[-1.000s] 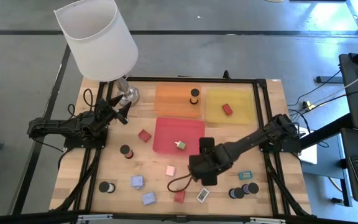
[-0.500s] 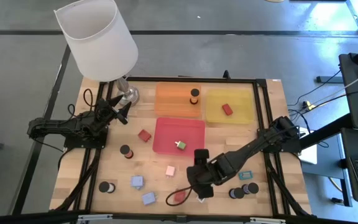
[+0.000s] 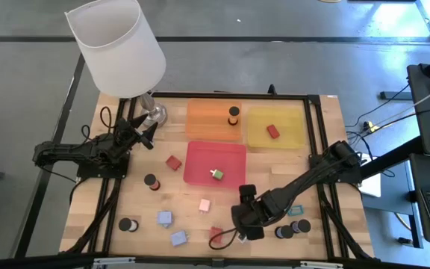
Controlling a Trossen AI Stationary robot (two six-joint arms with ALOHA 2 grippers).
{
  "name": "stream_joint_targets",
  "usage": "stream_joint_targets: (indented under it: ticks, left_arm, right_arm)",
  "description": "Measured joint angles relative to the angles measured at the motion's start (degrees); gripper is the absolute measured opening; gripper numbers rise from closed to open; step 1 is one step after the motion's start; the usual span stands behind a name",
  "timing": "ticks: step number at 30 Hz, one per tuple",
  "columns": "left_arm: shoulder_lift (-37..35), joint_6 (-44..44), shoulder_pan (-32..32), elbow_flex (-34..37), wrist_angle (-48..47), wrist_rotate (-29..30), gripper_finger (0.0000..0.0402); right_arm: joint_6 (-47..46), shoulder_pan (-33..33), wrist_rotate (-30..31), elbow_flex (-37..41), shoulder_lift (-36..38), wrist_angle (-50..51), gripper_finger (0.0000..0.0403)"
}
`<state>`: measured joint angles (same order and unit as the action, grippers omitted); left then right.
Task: Pick & Place Office items
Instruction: Put the right red charger adapter into the red bin
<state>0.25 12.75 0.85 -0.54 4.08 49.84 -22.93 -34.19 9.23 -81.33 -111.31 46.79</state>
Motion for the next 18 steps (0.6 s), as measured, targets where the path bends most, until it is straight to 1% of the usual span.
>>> stream_joint_targets:
  ticks: [4, 10, 18]
  left_arm:
    - [0.0, 0.0, 0.0, 0.0, 0.0, 0.0, 0.0322]
    - [0.0, 0.0, 0.0, 0.0, 0.0, 0.0, 0.0322]
    - [0.0, 0.0, 0.0, 0.0, 0.0, 0.0, 0.0322]
  right_arm:
    - [2.6, -0.6, 0.2, 1.7, 0.0, -4.3, 0.0265]
    - [4.3, -0.5, 0.3, 2.8, 0.0, -4.8, 0.0267]
    - [9.8, 0.0, 0.4, 3.1, 0.0, -6.2, 0.0288]
